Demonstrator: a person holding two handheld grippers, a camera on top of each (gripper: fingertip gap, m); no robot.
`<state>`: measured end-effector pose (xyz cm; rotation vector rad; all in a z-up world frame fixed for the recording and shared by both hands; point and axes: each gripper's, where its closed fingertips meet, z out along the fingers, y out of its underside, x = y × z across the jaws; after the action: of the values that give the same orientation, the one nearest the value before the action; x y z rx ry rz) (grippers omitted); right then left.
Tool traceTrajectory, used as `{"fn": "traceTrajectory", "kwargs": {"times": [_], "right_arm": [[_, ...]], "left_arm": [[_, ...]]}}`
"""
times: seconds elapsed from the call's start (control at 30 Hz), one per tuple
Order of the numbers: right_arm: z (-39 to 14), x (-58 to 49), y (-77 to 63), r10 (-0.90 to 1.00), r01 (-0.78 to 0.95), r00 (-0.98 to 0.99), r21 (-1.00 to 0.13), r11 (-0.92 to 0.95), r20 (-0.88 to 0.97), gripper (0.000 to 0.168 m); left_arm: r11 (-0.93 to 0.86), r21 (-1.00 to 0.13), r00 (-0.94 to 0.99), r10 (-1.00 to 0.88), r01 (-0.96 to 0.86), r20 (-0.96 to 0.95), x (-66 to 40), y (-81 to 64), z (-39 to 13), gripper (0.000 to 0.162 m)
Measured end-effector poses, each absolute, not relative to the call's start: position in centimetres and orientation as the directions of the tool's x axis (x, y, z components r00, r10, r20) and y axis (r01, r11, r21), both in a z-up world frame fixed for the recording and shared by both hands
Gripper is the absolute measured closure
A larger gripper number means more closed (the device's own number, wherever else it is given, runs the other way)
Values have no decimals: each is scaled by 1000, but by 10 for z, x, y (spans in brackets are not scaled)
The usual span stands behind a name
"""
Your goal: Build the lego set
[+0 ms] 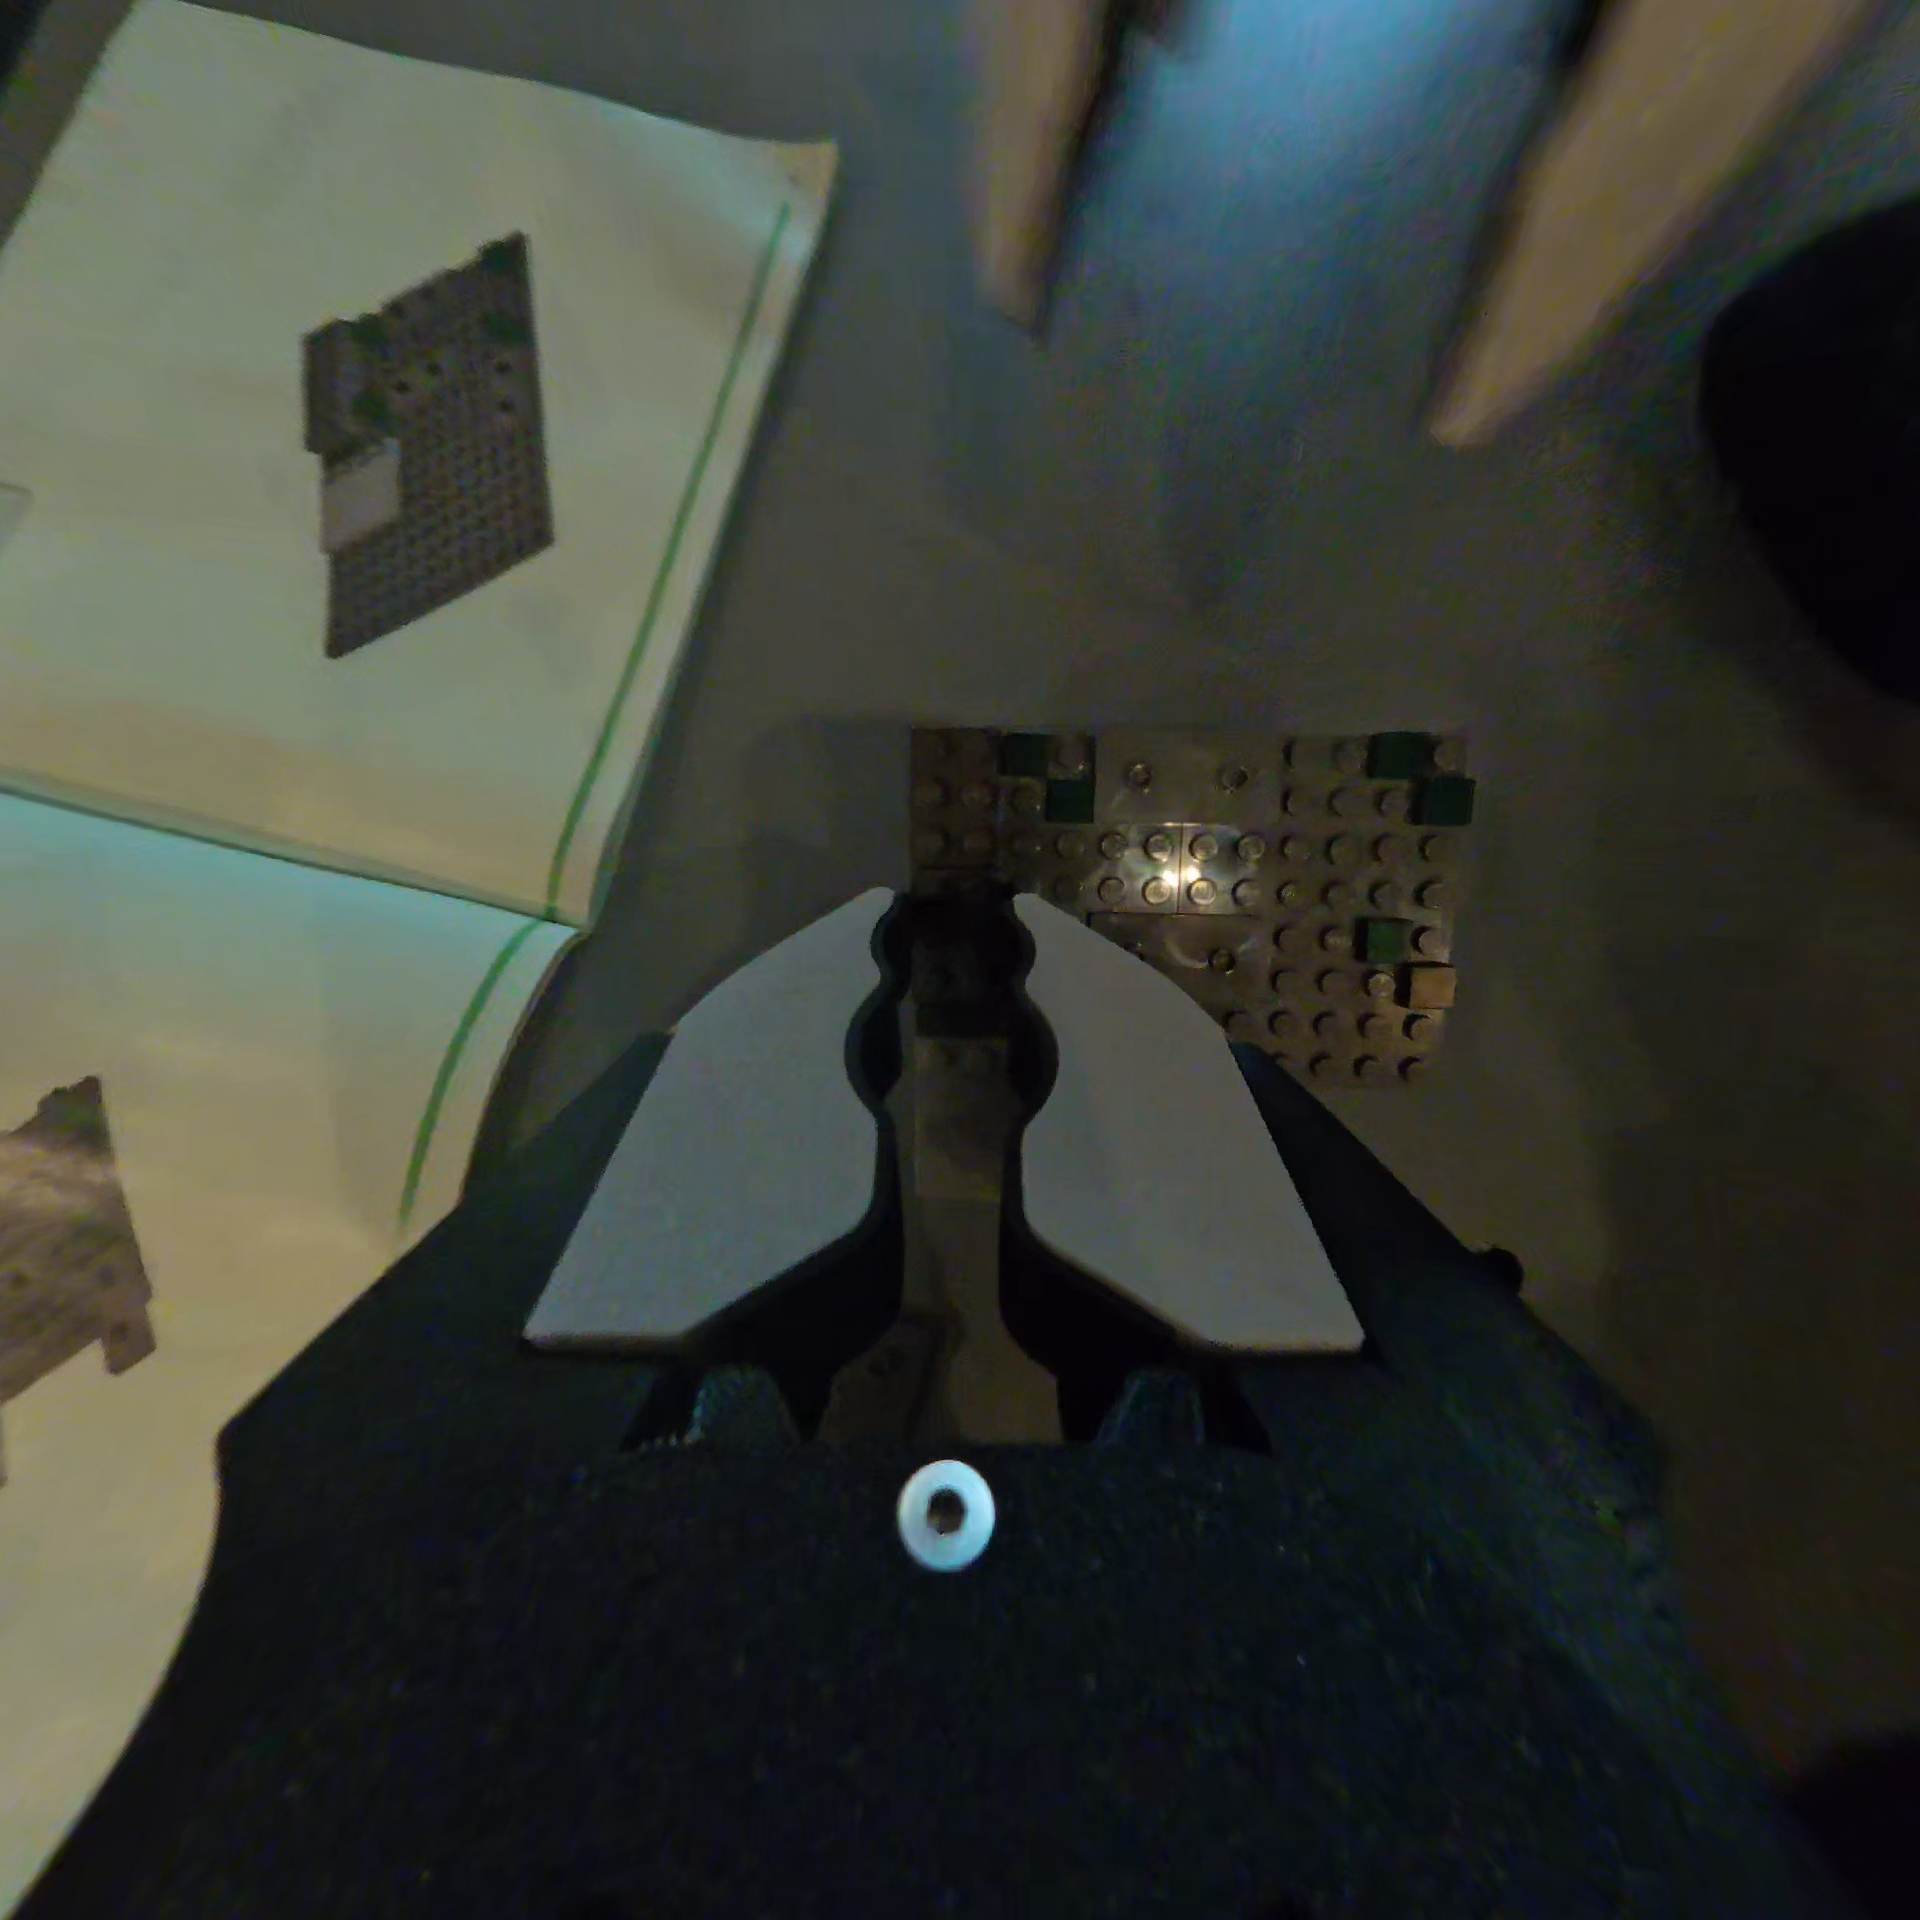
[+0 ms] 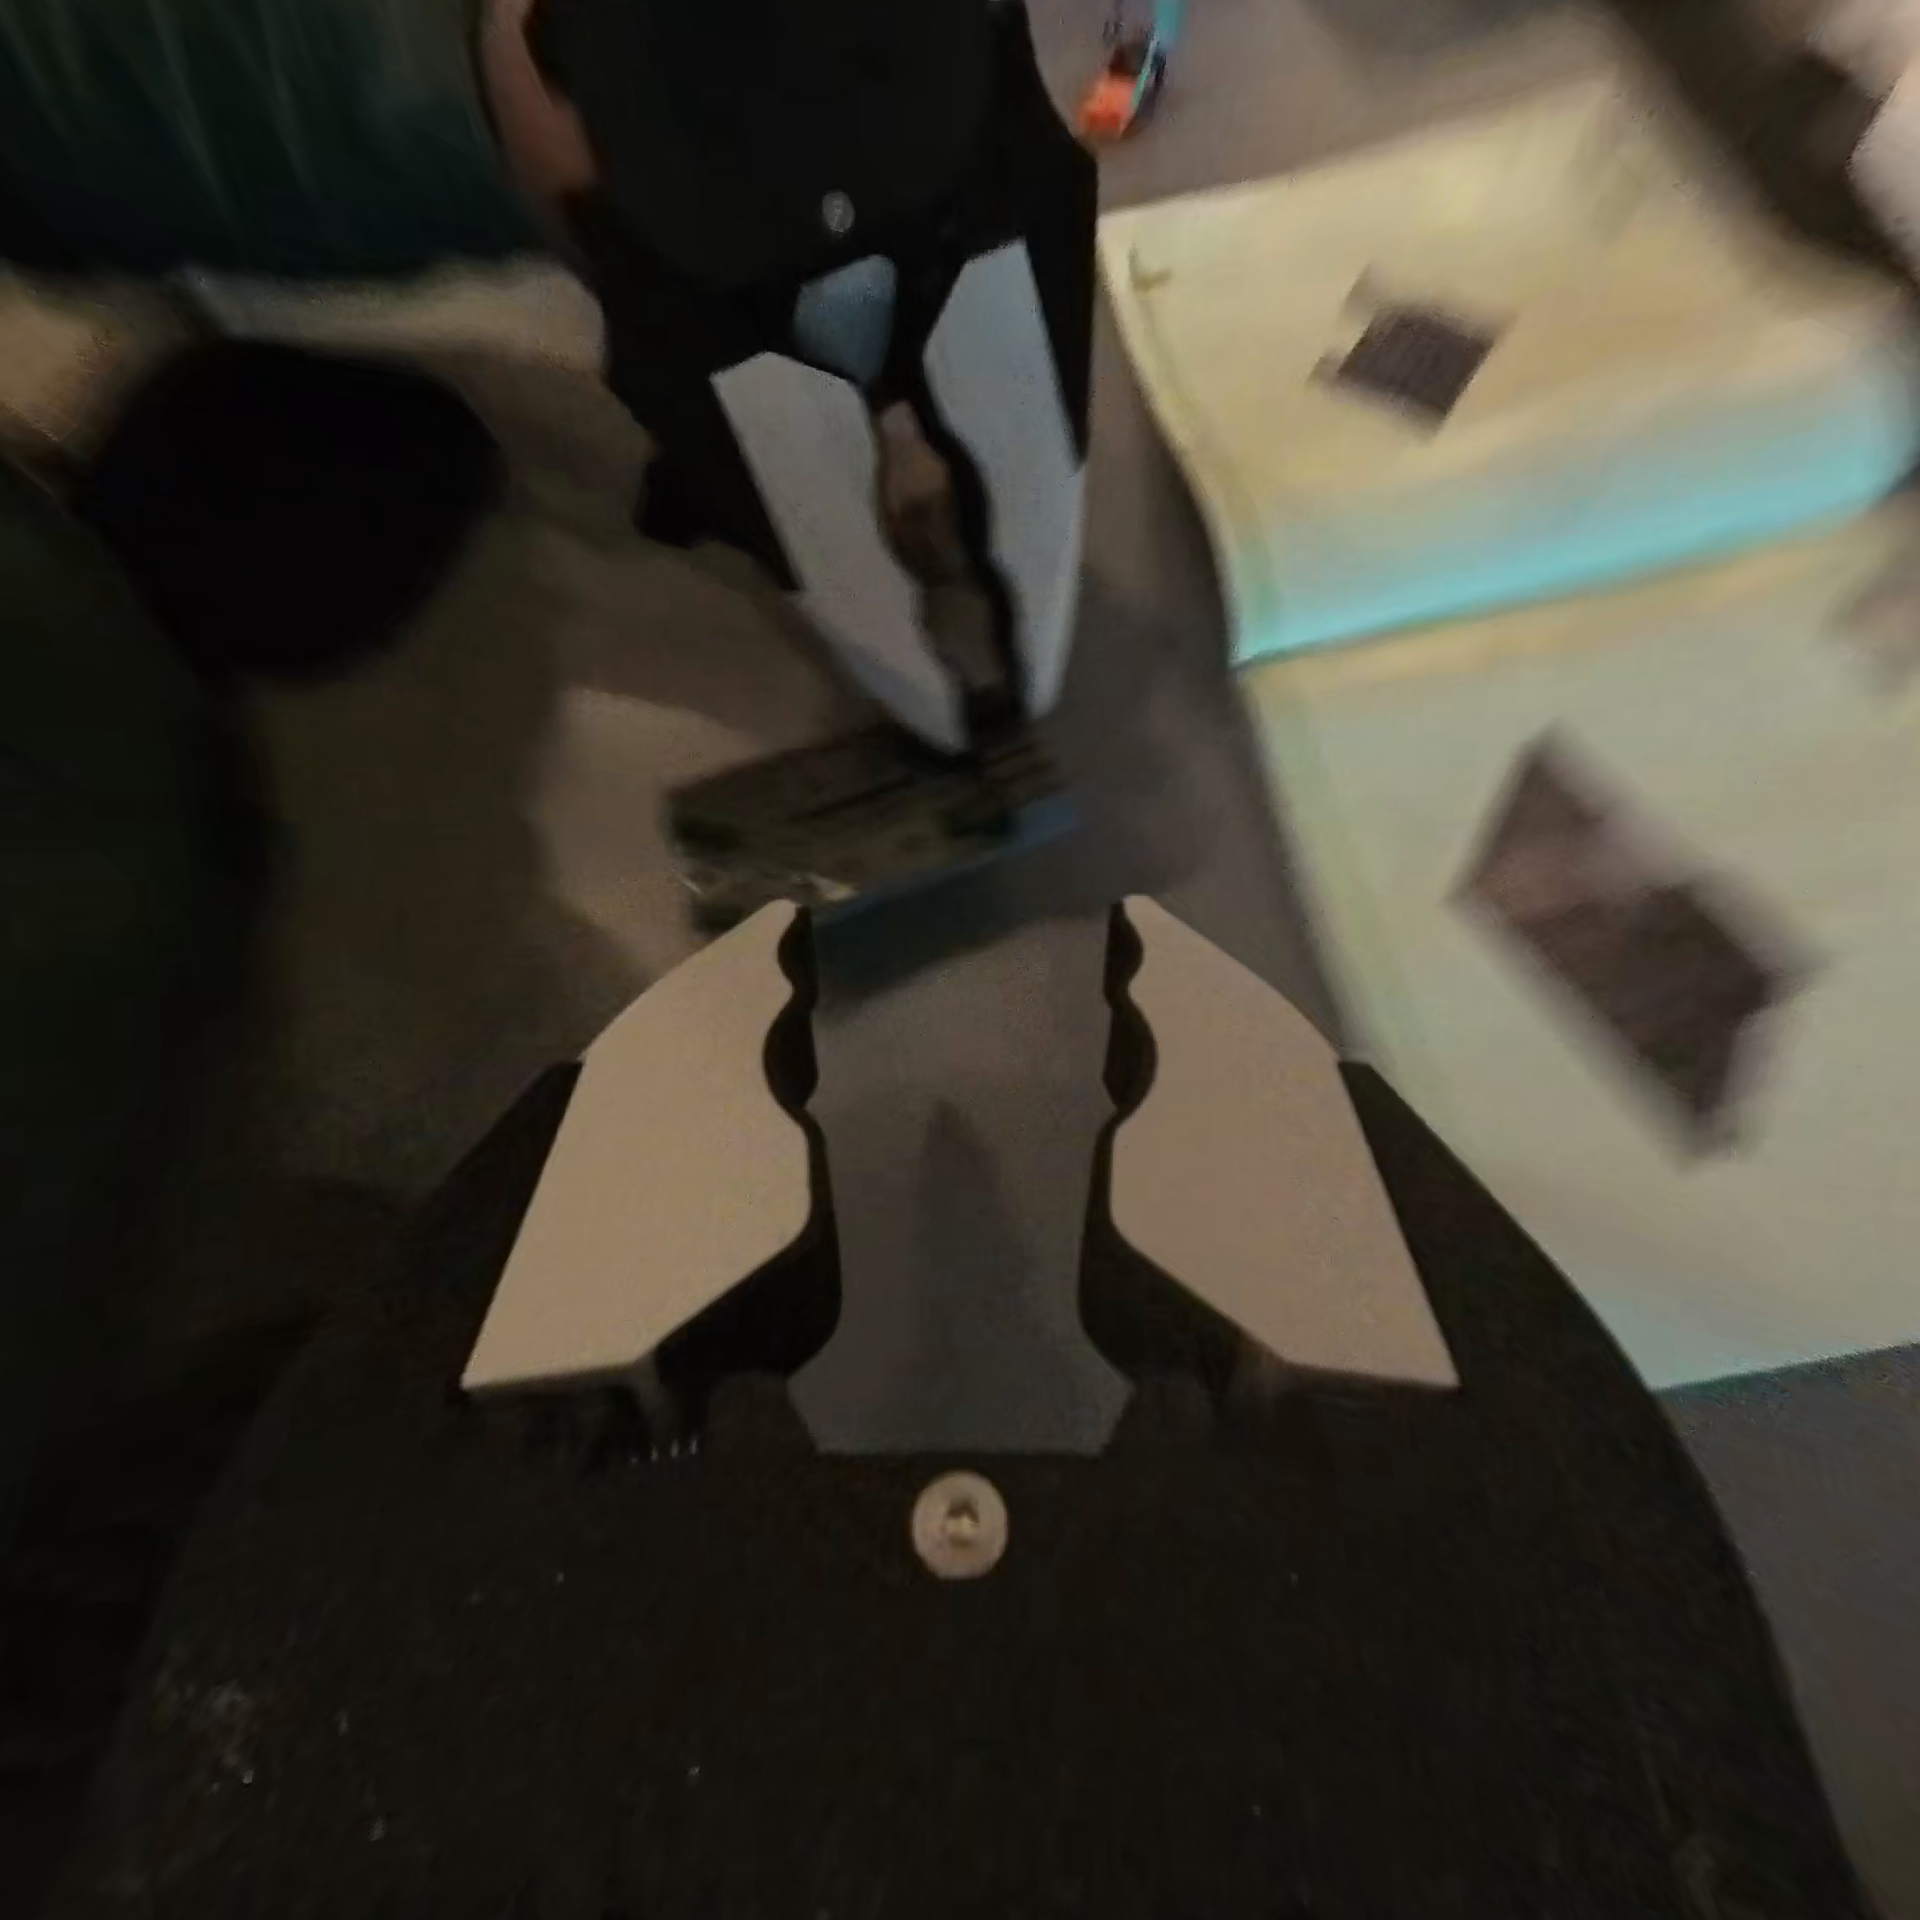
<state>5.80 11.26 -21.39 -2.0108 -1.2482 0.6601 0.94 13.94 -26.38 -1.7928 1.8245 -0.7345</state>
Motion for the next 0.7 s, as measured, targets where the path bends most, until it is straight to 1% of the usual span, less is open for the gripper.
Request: {"fn": "traceTrajectory", "kwargs": {"times": [0.03,0.1,0.2,0.27,0.33,0.4,0.5,0.53,0.57,0.6,0.7], "right_arm": [[-216,56,119,926,612,377,-751,-248,1,115],[-227,46,130,951,673,307,-715,-187,40,118],[-253,31,138,973,738,228,-649,-183,-14,123],[-264,22,136,976,742,200,-637,-208,-86,132],[-275,19,139,980,763,182,-617,-192,-79,151],[-279,19,142,986,768,156,-620,-161,-63,153],[-279,20,148,991,774,129,-621,-122,-33,153],[-280,20,149,993,780,117,-616,-111,-30,152],[-280,20,149,994,786,105,-610,-97,-23,152],[-280,20,149,996,793,92,-603,-80,-12,152],[-282,21,150,997,812,78,-580,-65,-3,152]], "left_arm": [[26,-652,-47,-999,-758,14,10,138,-266,146],[78,-612,-74,-997,-787,-33,12,138,-271,146],[117,-561,-94,-993,-819,-69,15,139,-273,146],[132,-536,-95,-991,-834,-95,15,142,-275,146],[127,-526,-95,-992,-841,-89,15,142,-277,146],[132,-509,-93,-990,-850,-102,14,145,-281,145],[116,-526,-66,-991,-842,-112,16,152,-281,146],[105,-530,-61,-993,-842,-99,15,151,-281,143],[96,-534,-54,-994,-840,-94,13,150,-279,136],[95,-552,-45,-994,-828,-104,11,151,-274,132],[50,-611,-1,-997,-790,-80,-6,147,-257,132]]}}
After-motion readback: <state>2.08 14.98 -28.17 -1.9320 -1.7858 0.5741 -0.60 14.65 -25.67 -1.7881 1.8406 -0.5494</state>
